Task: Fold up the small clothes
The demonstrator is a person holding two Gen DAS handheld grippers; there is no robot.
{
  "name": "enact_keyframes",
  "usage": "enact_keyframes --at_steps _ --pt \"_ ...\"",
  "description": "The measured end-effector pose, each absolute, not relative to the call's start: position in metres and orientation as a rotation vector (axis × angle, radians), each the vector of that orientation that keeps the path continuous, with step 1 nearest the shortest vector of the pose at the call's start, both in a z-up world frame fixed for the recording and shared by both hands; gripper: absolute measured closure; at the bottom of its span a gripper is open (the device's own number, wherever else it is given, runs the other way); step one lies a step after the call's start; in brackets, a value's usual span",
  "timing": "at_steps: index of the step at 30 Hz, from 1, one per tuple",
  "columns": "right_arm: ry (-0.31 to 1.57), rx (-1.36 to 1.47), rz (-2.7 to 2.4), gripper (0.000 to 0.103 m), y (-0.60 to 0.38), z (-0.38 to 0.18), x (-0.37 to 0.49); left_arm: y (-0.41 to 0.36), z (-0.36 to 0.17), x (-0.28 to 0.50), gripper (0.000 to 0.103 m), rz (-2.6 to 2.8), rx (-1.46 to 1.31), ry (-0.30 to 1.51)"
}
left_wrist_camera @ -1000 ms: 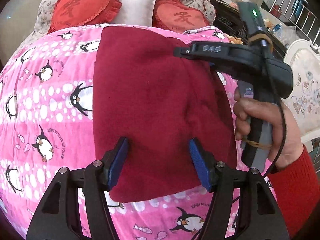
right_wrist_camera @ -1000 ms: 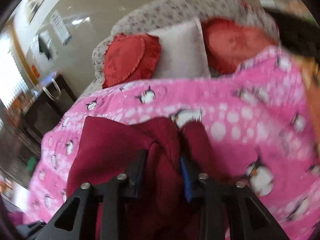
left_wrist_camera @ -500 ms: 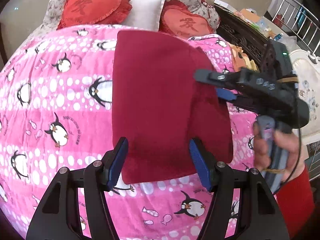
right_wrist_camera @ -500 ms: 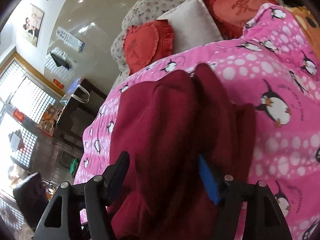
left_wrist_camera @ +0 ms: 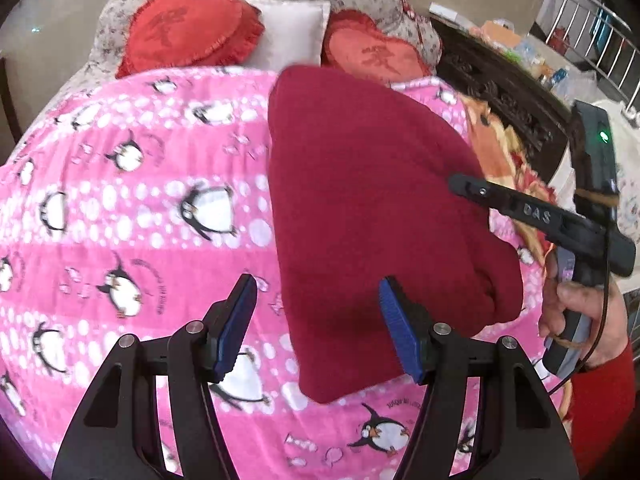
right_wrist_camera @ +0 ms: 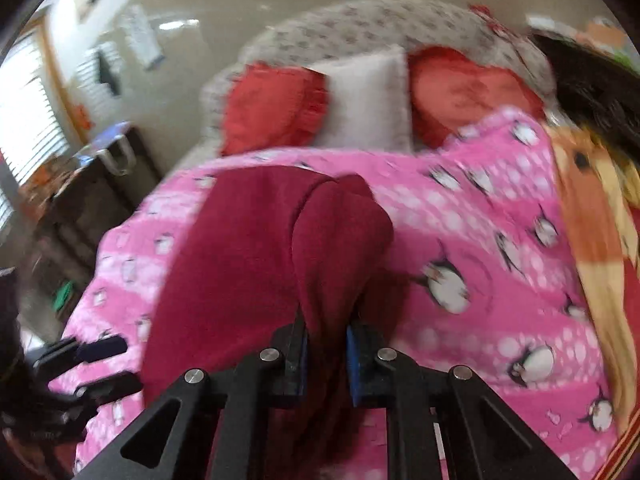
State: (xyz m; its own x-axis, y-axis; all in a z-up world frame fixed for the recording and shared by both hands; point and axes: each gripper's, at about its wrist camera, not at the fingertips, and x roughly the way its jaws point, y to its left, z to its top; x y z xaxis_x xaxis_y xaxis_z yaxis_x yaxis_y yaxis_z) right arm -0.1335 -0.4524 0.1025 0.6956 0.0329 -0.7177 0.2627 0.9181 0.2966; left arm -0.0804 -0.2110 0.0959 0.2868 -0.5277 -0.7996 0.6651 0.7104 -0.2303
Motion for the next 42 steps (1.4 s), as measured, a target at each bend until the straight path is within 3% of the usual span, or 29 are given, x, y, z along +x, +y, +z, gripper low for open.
enact_keyframes --at_steps 2,5,7,17,18,19,22,29,31,32,37,42 --pt "0.791 0.537 -0.109 0.085 -0.469 0.086 -0.136 -0.218 0.084 -0.079 0.039 -0.789 0.175 1.031" --pt "0.747 0.608 -0.105 0.064 -0.474 0.096 -0.159 -0.219 0.080 -0.078 0.039 -0.789 0.173 1.028" --pt "0.721 0.625 -0.081 0.059 -0.469 0.105 -0.177 -0.217 0.079 -0.076 0.039 -0.793 0.169 1.034" --pt "0.767 0.574 0.044 0.060 -0.393 0.101 -0.215 -0.215 0.078 -0.078 0.038 -0.777 0.165 1.022" --pt "0.789 0.556 0.034 0.076 -0.391 0.097 -0.212 -0.215 0.077 -0.078 0.038 -0.775 0.166 1.022" --pt "0.808 0.533 0.023 0.086 -0.389 0.093 -0.208 -0.215 0.077 -0.078 0.037 -0.774 0.164 1.026" --pt "0.802 0.506 -0.015 0.095 -0.395 0.092 -0.218 -0.211 0.078 -0.078 0.037 -0.780 0.155 1.032" --pt "0.826 0.581 -0.125 0.093 -0.428 0.075 -0.247 -0.201 0.086 -0.090 0.035 -0.792 0.188 0.998" --pt "0.790 0.619 -0.121 0.071 -0.428 0.083 -0.256 -0.192 0.090 -0.094 0.035 -0.779 0.220 0.968" --pt "0.782 0.632 -0.119 0.069 -0.427 0.086 -0.260 -0.186 0.091 -0.097 0.035 -0.783 0.226 0.958" --pt "0.790 0.546 0.041 0.069 -0.388 0.107 -0.255 -0.159 0.086 -0.111 0.035 -0.808 0.214 0.952" --pt "0.836 0.597 0.226 0.068 -0.346 0.083 -0.223 -0.137 0.074 -0.107 0.035 -0.733 0.207 0.972"
